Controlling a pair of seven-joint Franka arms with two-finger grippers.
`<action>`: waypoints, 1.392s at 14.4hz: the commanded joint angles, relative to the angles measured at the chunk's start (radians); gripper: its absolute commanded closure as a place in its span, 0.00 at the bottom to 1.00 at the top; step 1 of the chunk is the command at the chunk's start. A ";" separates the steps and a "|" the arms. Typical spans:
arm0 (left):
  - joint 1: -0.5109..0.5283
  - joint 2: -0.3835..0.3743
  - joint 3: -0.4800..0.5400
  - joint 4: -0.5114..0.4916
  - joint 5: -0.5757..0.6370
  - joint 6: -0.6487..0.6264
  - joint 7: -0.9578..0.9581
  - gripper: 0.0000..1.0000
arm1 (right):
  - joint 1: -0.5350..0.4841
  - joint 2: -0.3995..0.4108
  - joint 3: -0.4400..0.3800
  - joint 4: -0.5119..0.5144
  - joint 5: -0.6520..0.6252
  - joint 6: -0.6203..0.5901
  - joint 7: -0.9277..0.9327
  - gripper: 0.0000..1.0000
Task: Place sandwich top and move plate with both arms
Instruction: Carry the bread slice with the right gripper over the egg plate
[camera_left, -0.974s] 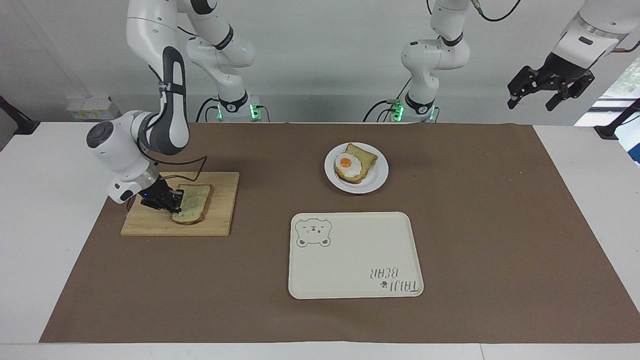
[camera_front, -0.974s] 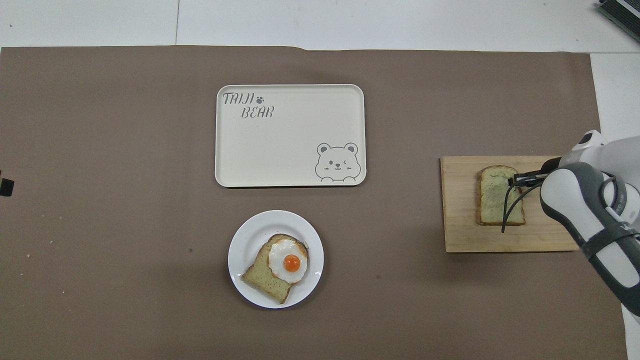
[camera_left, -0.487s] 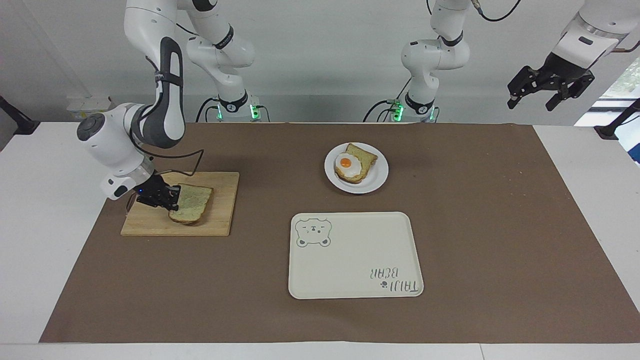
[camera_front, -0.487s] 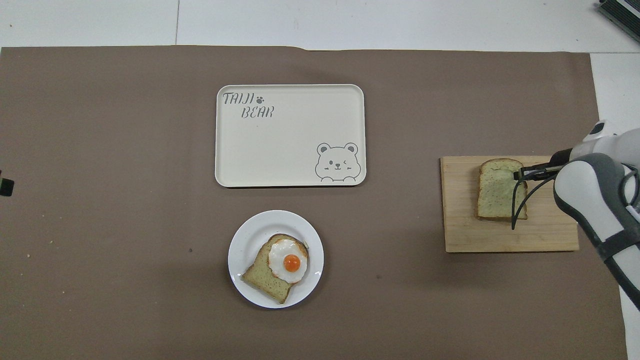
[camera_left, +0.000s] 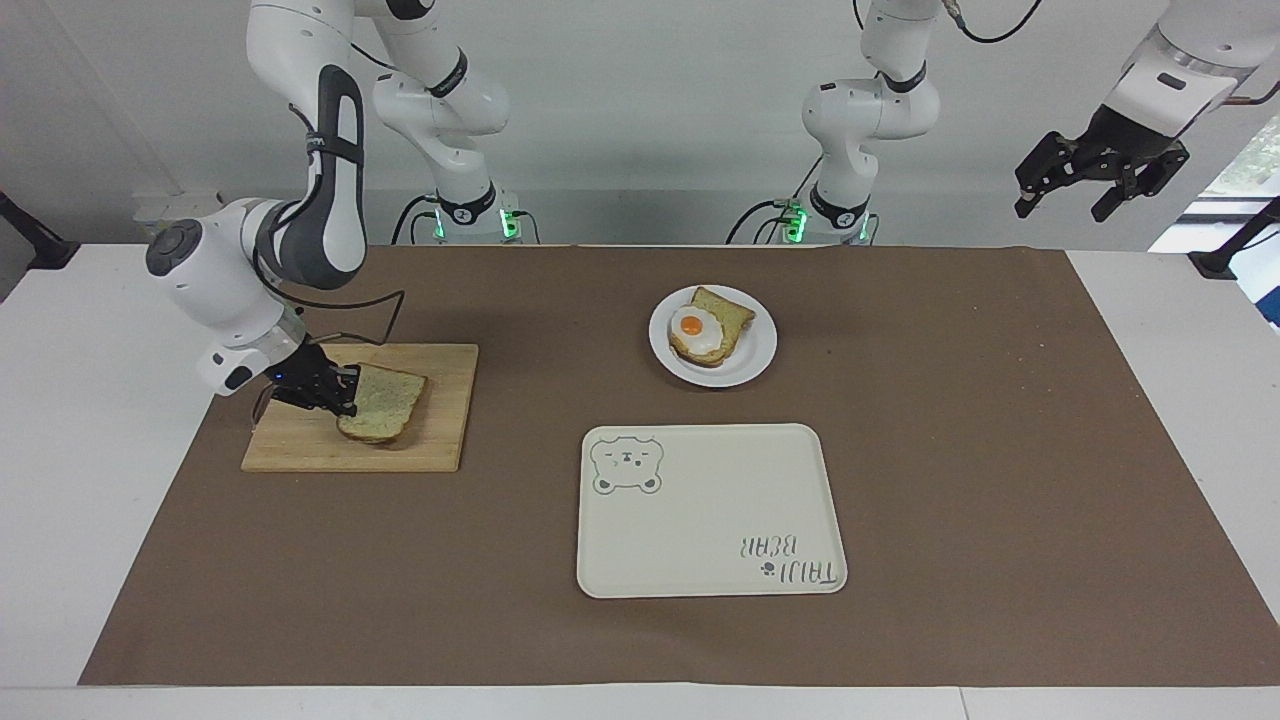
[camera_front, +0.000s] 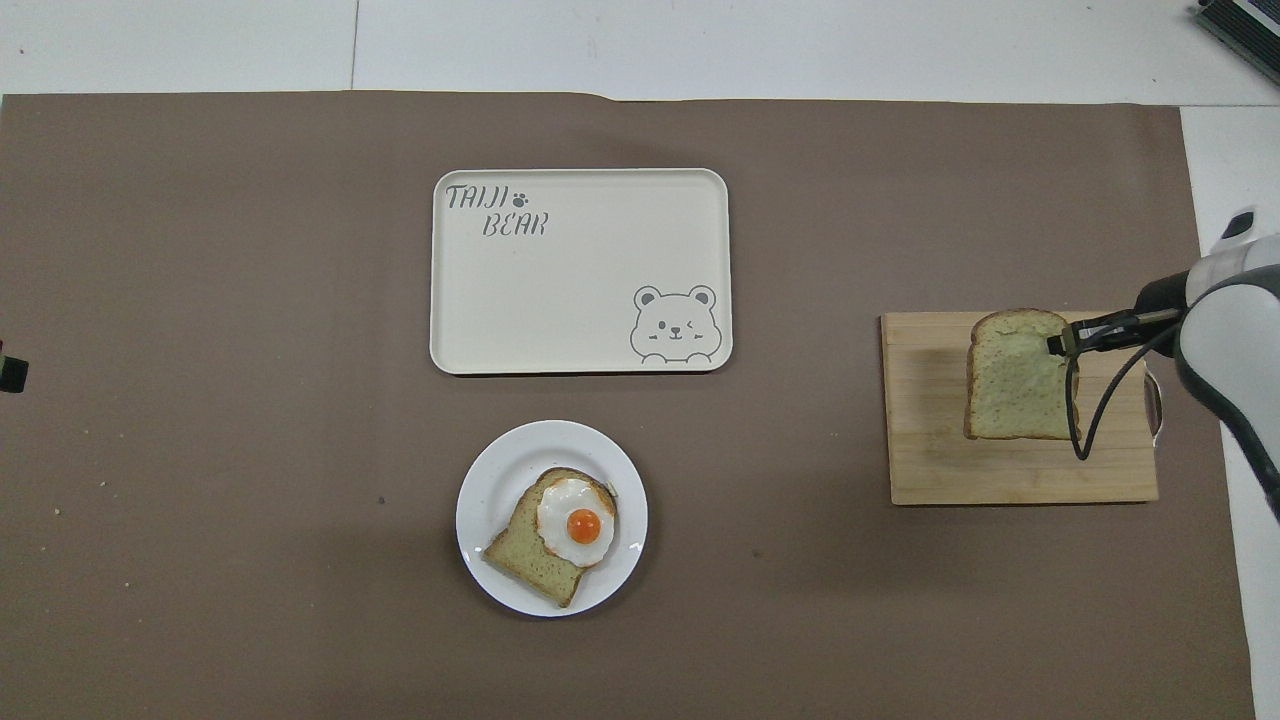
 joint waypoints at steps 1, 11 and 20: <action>0.010 -0.017 -0.006 -0.013 0.001 -0.009 0.003 0.00 | -0.003 -0.001 0.004 0.017 0.033 -0.041 0.007 1.00; 0.010 -0.017 -0.006 -0.013 0.001 -0.009 0.003 0.00 | -0.001 -0.015 0.116 0.050 0.209 -0.241 0.049 1.00; 0.010 -0.017 -0.006 -0.013 0.001 -0.008 0.003 0.00 | 0.052 -0.053 0.282 -0.010 0.263 -0.239 0.231 1.00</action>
